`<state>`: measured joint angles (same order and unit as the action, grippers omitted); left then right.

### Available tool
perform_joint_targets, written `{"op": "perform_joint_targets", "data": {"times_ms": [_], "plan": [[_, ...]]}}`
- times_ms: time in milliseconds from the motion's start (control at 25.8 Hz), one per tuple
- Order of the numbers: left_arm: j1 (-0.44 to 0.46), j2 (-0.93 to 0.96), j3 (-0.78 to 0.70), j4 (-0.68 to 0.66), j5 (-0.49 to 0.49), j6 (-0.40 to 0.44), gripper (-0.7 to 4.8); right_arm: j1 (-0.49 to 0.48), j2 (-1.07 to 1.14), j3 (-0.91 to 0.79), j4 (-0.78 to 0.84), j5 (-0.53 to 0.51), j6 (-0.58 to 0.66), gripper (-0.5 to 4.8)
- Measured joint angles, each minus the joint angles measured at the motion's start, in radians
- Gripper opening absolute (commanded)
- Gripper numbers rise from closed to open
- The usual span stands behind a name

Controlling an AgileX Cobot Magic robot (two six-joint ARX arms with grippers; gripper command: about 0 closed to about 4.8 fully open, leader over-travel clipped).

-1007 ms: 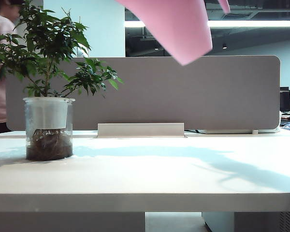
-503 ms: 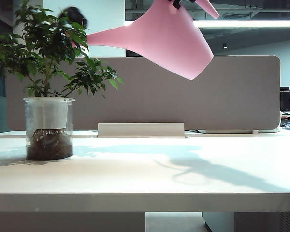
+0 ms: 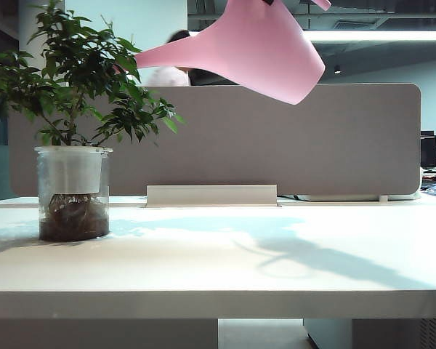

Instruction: Pick up the watering can from the table, water the potted plant, and put the can back.

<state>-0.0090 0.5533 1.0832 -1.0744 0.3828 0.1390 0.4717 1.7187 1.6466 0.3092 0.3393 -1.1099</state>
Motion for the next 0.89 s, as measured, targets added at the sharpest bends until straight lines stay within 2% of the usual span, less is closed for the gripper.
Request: {"op": "perform_joint_targets", "data": {"times_ms": [232,658,774,891], "plan": [[0.0,0.0,0.0,0.002,0.0,0.0,-0.05,0.005,0.0,0.001,0.0,-0.019,-0.045,-0.04],[0.0,0.0,0.0,0.002,0.0,0.0,-0.05,0.007,0.0,0.001,0.007,-0.025,-0.05,-0.04],[0.0,0.0,0.0,0.006,0.0,0.0,-0.05,0.007,0.0,0.001,0.006,-0.021,-0.033,-0.04],[0.0,0.0,0.0,0.009,0.0,0.0,-0.05,0.007,0.0,0.001,0.001,-0.016,0.04,-0.04]]}}
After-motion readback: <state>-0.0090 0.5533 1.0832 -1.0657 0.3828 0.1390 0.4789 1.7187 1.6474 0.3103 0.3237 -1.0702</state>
